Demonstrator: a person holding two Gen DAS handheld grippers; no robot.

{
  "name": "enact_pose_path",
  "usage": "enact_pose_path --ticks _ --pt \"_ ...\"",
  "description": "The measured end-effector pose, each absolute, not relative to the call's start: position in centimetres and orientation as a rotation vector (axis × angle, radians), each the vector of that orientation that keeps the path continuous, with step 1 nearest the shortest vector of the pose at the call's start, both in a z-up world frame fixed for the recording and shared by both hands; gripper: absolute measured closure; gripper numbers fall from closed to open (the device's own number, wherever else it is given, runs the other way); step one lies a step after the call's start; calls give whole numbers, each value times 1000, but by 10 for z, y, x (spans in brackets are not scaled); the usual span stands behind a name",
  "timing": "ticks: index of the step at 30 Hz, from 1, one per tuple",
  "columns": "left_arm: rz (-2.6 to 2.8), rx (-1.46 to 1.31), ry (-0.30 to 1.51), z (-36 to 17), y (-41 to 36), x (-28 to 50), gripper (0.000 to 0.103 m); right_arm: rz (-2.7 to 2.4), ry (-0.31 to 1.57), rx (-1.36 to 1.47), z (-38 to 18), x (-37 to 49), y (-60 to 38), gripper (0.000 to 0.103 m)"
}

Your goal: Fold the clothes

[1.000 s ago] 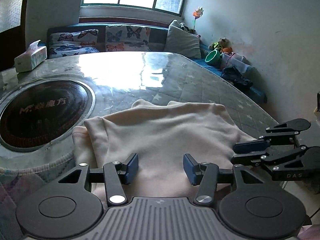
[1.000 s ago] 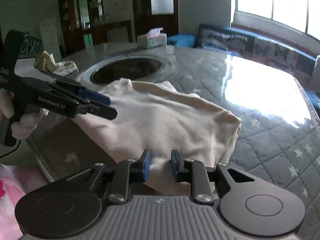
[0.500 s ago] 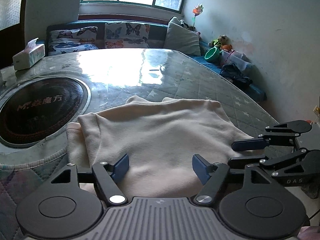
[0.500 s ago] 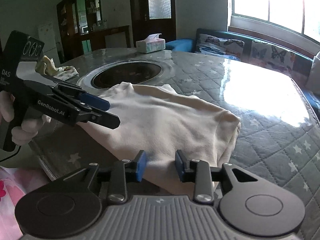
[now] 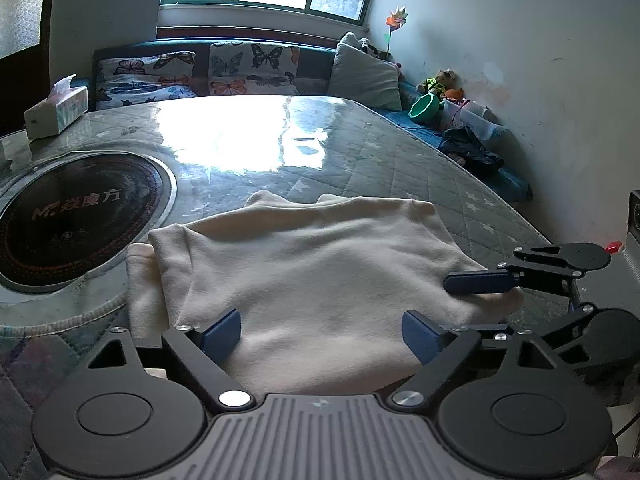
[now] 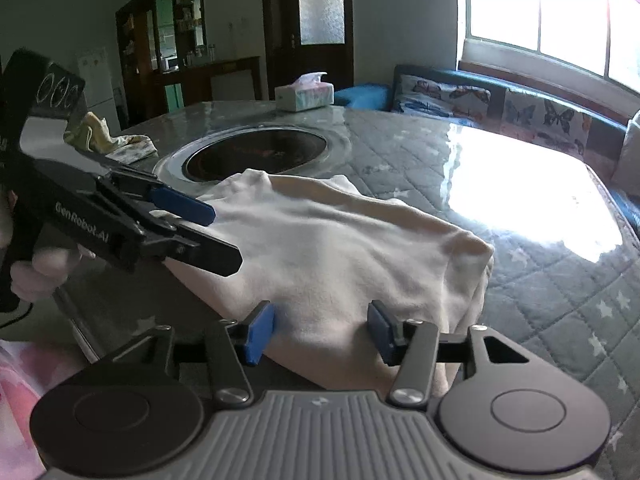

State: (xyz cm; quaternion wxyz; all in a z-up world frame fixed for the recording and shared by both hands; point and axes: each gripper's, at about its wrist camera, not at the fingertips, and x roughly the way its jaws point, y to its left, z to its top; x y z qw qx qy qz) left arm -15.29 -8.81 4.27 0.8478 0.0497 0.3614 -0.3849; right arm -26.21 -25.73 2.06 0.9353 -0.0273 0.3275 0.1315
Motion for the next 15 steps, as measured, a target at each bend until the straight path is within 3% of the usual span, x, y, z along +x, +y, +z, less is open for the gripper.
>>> enact_pose_path --ticks 11,15 --pt "-813 86 732 47 -85 -156 0 285 660 -38 20 -264 -253 31" --pt "-822 62 675 56 -77 -159 0 295 630 -32 27 -267 -253 12"
